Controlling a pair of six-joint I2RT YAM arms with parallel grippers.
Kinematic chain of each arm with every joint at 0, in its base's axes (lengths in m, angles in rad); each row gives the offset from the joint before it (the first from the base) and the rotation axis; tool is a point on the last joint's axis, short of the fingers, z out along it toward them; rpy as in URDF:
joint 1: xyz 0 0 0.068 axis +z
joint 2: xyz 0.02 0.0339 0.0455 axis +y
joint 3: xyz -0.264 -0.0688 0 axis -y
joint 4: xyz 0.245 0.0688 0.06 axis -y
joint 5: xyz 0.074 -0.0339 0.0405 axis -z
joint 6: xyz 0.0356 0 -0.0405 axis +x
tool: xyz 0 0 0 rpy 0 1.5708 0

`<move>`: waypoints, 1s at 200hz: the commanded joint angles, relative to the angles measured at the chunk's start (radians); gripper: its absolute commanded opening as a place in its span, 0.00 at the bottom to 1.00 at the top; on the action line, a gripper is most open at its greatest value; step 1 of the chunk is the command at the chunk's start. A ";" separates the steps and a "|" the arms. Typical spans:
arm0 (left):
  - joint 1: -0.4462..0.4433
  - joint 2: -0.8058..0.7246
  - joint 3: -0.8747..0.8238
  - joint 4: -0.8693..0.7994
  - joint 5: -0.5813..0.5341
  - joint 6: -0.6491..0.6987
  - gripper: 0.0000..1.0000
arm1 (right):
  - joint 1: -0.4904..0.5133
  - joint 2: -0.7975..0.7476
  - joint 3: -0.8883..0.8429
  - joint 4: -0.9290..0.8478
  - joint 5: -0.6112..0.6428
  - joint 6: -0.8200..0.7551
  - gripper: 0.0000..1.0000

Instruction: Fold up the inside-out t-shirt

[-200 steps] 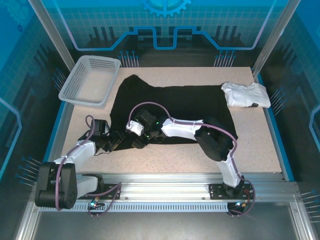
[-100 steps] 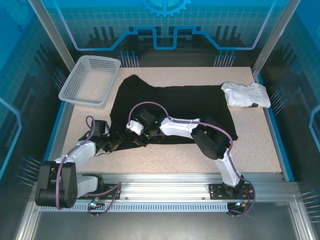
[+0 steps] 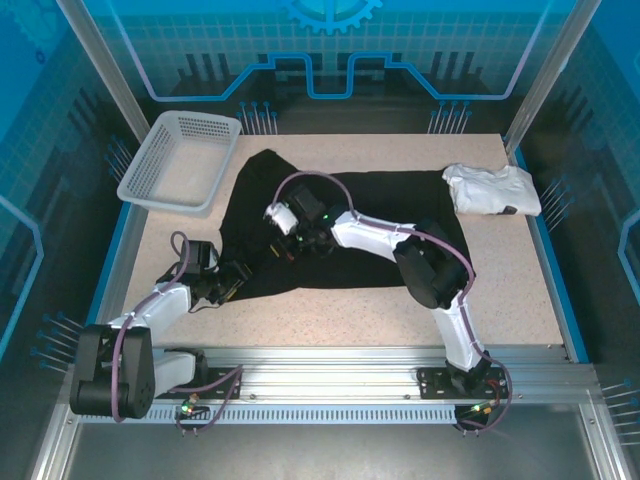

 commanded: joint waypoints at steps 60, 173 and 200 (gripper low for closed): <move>0.013 -0.024 -0.003 -0.043 -0.007 0.032 0.59 | -0.160 0.251 0.419 -0.272 0.142 0.218 0.29; -0.036 0.062 0.146 0.133 0.007 0.002 0.60 | -0.135 -0.190 -0.180 -0.072 0.087 0.157 0.35; -0.085 0.172 0.207 0.175 -0.007 0.010 0.60 | -0.146 -0.215 -0.219 -0.063 0.086 0.152 0.35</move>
